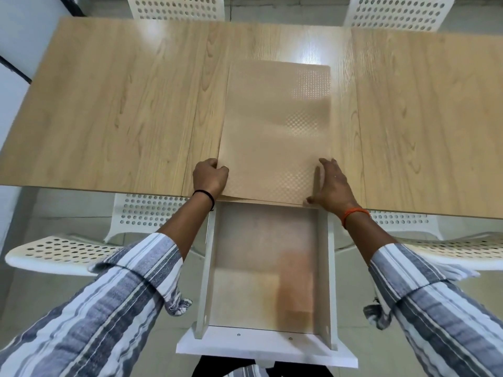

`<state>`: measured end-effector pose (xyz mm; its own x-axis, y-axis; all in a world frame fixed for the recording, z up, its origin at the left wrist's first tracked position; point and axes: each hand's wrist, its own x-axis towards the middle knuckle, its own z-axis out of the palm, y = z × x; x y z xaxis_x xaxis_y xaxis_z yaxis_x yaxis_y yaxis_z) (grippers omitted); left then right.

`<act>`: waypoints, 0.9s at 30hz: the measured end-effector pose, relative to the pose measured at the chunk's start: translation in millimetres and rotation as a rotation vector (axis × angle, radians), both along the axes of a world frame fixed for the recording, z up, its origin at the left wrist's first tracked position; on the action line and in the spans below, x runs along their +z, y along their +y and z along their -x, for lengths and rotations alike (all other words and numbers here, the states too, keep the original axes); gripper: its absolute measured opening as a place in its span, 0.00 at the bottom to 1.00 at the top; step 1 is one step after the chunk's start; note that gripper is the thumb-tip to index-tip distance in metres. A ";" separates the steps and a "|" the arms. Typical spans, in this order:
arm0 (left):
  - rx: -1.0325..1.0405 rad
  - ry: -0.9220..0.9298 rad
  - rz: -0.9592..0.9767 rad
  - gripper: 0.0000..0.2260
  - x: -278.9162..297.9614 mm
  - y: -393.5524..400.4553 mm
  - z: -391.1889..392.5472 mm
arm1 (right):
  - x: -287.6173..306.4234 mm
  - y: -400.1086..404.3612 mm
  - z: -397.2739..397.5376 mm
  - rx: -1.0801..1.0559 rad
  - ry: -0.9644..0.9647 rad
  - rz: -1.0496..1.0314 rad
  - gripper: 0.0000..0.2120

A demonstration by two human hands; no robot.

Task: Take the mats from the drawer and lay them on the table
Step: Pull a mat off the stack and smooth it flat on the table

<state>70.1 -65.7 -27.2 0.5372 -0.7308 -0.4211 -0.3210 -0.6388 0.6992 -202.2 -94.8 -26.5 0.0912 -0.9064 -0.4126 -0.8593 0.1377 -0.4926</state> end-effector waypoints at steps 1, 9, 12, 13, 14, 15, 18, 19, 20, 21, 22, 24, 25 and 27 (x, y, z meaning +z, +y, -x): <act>0.021 0.007 0.015 0.09 -1.6 1.2 0.2 | -0.9 0.6 -0.2 -0.006 -0.016 -0.016 0.53; 0.134 0.006 0.125 0.08 6.9 12.0 -4.2 | -2.7 1.4 -3.3 -0.164 -0.211 0.028 0.40; 0.217 0.114 0.112 0.05 7.9 11.9 -8.0 | 2.9 -0.2 -1.4 -0.278 -0.311 0.027 0.36; 0.247 0.162 0.107 0.04 9.1 12.3 -8.6 | 3.9 -0.5 -1.0 -0.303 -0.332 0.020 0.34; 0.278 0.208 0.105 0.04 8.3 12.1 -9.1 | 4.9 -0.8 -0.7 -0.325 -0.350 0.012 0.33; 0.307 0.262 0.096 0.05 8.5 12.6 -9.4 | 5.7 -0.9 -0.3 -0.344 -0.362 0.002 0.32; 0.379 0.405 0.084 0.08 8.0 12.2 -7.3 | 7.7 0.6 1.5 -0.349 -0.317 -0.002 0.31; 0.392 0.430 0.078 0.08 9.3 11.8 -6.0 | 8.0 1.6 2.0 -0.338 -0.282 0.001 0.32; 0.405 0.456 0.074 0.09 10.5 11.0 -4.2 | 8.3 2.4 2.4 -0.336 -0.257 -0.004 0.33; 0.427 0.495 0.077 0.09 13.2 10.2 -2.2 | 8.8 3.0 3.0 -0.346 -0.252 -0.022 0.34; 0.456 0.550 0.089 0.08 16.8 9.6 -0.3 | 9.9 3.2 3.6 -0.365 -0.259 -0.047 0.35; 0.495 0.639 0.115 0.08 26.8 9.9 0.4 | 12.7 2.1 6.5 -0.430 -0.282 -0.108 0.36; 0.483 0.641 0.114 0.07 30.9 11.0 -1.5 | 13.9 0.5 8.7 -0.472 -0.294 -0.143 0.36; 0.390 0.584 0.083 0.06 36.6 13.7 -8.3 | 16.7 -3.3 12.5 -0.560 -0.371 -0.230 0.31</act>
<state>78.4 -52.0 9.4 0.4692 -0.5732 -0.6718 0.3631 -0.5682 0.7384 -214.7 -98.2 -9.8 -0.1911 -0.7522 -0.6306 -0.4102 0.6449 -0.6449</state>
